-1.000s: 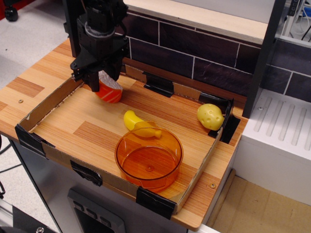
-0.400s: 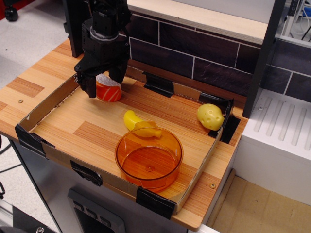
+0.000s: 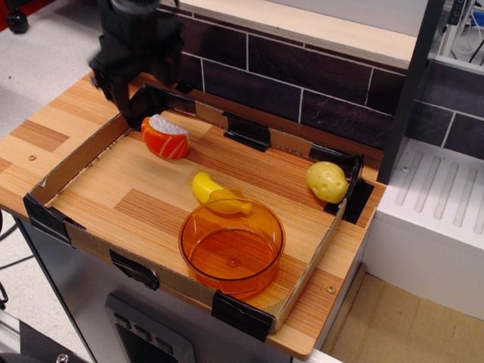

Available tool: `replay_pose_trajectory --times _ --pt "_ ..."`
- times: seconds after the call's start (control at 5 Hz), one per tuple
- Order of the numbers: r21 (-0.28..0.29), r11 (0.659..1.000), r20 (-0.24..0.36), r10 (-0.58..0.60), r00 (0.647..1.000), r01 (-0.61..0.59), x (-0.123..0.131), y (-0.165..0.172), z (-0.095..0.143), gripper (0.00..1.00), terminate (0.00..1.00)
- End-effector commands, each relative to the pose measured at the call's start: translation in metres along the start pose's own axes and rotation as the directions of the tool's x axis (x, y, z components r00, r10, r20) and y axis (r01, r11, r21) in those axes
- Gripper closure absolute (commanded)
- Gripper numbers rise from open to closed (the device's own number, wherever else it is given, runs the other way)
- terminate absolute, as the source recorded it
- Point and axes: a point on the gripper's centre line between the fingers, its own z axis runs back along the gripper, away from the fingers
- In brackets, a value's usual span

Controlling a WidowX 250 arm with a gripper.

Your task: Take sushi out of pot

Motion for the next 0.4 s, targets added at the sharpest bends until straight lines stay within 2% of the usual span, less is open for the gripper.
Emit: replay_pose_trajectory --times 0.0,0.2 --pt "-0.077 0.997 0.000 0.007 1.000 -0.006 0.0206 0.0043 0.0514 0.00 0.00" --pt "-0.077 0.997 0.000 0.007 1.000 -0.006 0.0206 0.0043 0.0514 0.00 1.00"
